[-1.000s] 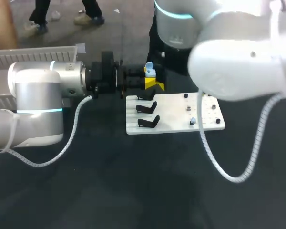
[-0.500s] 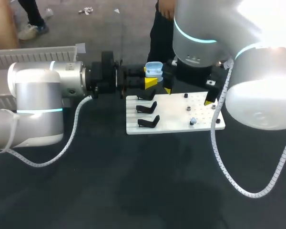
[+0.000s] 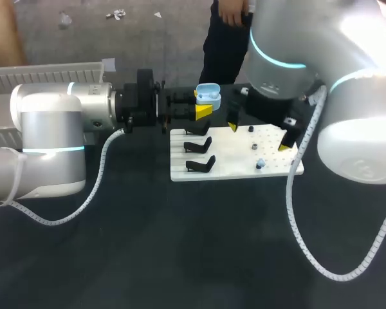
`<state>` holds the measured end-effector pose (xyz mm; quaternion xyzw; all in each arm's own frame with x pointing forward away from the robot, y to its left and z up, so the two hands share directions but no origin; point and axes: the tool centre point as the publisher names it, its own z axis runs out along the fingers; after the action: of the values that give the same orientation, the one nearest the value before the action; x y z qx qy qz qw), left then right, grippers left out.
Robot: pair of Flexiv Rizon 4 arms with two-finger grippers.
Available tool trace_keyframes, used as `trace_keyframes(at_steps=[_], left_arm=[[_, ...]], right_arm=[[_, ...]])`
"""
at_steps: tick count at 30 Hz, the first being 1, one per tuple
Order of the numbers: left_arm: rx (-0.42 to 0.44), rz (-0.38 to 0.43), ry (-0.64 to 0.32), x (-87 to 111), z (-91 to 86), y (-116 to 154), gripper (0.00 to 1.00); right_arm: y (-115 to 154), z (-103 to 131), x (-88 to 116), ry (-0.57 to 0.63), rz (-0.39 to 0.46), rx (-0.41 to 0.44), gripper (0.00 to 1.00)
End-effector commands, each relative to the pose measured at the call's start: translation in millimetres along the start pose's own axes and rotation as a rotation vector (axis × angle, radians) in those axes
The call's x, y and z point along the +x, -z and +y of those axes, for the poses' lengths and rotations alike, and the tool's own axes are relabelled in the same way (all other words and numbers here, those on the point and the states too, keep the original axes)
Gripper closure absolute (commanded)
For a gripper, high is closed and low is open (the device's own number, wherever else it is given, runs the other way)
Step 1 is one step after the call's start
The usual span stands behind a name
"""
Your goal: Pick up each earbud case from the left stands, insert the matching earbuds, close the lid, and place the case in the box.
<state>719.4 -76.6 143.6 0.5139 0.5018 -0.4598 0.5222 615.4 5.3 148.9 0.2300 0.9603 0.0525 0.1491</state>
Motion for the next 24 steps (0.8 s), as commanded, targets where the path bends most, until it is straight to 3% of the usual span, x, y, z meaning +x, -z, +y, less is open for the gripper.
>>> trace_keyframes(at_steps=[1, 24], left_arm=[[-0.007, -0.003, -0.004, 0.5, -1.8, 0.1, 1.0], [-0.007, -0.003, -0.004, 0.5, -1.8, 0.1, 1.0]], right_arm=[[-24.5, -12.0, 1.4, -0.018, -0.032, -0.027, 0.0], [-98.7, -22.2, -3.7, -0.126, -0.026, -0.06, 0.0]])
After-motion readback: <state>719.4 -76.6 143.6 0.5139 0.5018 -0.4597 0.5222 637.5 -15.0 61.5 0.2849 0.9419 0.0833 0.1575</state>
